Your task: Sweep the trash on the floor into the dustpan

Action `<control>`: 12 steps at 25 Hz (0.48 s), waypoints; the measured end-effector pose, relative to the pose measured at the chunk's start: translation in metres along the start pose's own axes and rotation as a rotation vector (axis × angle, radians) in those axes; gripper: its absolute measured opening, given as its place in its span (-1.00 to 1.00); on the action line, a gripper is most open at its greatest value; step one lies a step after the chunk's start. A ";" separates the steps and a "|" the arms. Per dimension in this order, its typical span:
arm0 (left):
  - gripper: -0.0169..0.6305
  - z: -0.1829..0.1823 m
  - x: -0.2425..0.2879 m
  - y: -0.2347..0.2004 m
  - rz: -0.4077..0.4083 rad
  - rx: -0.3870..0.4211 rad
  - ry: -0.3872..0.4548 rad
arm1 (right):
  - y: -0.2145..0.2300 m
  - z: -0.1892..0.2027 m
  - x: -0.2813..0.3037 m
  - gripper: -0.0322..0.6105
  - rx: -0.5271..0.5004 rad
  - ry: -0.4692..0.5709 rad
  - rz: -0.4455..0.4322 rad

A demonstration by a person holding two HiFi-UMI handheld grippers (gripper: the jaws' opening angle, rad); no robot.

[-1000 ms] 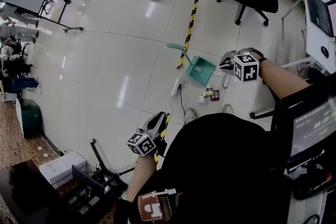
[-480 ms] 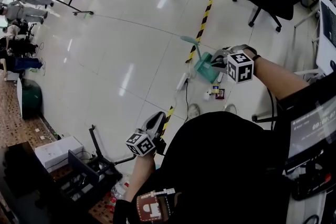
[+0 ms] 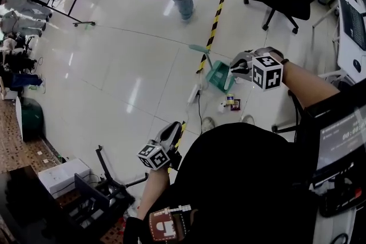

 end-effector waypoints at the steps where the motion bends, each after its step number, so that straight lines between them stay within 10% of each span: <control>1: -0.84 0.000 0.001 0.001 0.002 0.002 -0.002 | -0.003 0.004 -0.001 -0.82 -0.002 -0.015 -0.010; 12: -0.84 0.017 -0.016 0.002 -0.026 -0.023 -0.007 | -0.029 0.060 0.043 -0.82 -0.018 -0.238 -0.209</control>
Point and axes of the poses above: the fingertips, and each gripper's own axes: x forward along the fingers, y to its right, z out of its underside, the point moved 6 cm from there along -x, backward along the fingers, and after that the axes turned 11 degrees about -y, right-handed, at the moved point
